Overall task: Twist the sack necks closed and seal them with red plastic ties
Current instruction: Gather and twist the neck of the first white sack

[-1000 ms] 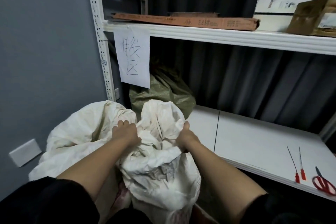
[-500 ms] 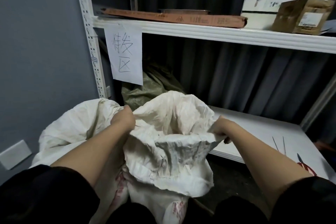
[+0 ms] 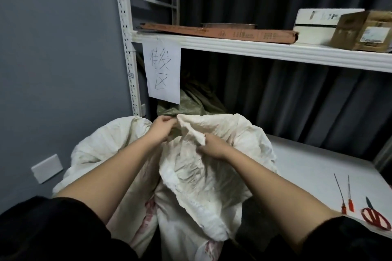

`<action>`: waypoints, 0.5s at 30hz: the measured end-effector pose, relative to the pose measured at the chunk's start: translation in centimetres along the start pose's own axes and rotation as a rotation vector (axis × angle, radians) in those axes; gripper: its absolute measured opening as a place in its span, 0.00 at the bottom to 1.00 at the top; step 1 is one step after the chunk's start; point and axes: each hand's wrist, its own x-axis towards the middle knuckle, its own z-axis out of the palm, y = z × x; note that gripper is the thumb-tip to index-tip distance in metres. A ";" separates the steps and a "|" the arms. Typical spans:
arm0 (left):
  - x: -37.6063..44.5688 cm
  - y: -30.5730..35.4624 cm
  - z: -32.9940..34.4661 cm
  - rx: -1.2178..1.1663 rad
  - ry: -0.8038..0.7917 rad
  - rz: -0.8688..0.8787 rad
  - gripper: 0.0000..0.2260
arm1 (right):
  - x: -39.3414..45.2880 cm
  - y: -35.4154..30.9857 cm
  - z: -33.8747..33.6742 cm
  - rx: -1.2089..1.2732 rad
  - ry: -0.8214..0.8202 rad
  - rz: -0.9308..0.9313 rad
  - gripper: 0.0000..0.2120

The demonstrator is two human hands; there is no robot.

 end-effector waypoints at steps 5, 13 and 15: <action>-3.7 -3.9 -0.2 0.341 -0.178 -0.350 0.20 | 1.2 -0.4 -1.3 0.452 0.187 -0.032 0.09; -3.1 -4.8 1.6 0.109 -0.166 -0.340 0.04 | 0.4 -1.1 -4.2 0.386 0.287 0.051 0.31; -2.9 -2.1 1.3 0.170 -0.046 -0.156 0.06 | 0.1 -1.1 -4.8 0.266 0.364 0.115 0.27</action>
